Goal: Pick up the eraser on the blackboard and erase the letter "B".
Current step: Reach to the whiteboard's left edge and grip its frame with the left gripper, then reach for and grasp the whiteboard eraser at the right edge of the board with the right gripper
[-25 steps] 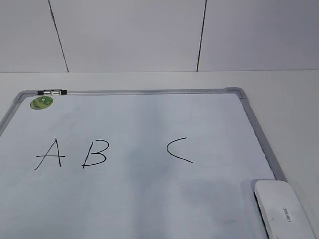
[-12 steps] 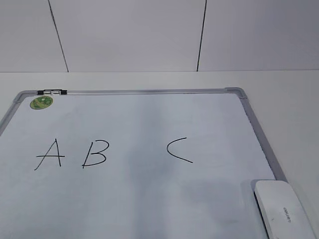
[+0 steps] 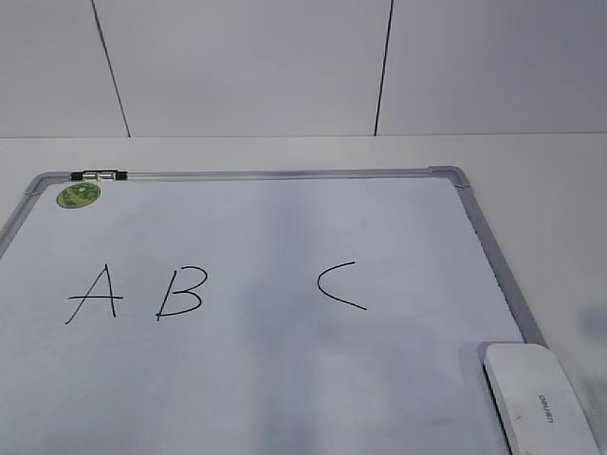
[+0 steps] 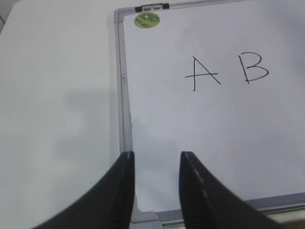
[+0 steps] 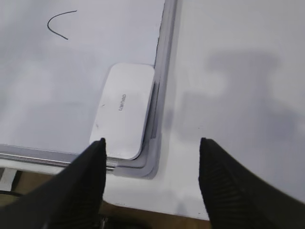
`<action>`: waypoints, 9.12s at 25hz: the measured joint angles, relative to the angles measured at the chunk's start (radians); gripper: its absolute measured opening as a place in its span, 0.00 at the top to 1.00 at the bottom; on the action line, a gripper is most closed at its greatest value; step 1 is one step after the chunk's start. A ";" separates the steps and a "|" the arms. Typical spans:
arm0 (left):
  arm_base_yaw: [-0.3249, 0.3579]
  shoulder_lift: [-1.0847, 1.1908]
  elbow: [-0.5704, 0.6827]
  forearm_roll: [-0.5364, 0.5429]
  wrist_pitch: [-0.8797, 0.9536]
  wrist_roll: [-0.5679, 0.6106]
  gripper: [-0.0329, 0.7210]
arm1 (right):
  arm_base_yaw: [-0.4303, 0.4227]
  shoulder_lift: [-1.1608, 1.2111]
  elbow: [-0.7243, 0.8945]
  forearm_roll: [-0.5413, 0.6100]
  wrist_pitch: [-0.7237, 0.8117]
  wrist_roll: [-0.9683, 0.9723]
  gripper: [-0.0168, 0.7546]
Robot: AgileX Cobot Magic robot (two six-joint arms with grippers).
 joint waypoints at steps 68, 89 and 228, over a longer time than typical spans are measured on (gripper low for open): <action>-0.002 1.373 -0.620 -0.005 0.060 0.029 0.64 | 0.000 0.913 -0.362 0.254 0.070 -0.021 0.38; -0.002 1.373 -0.620 -0.020 0.078 0.029 0.63 | 0.358 1.119 -0.462 -0.100 0.065 0.263 0.38; 0.210 1.919 -0.801 -0.082 -0.052 0.129 0.87 | 0.442 1.009 -0.235 -0.174 -0.112 0.609 0.34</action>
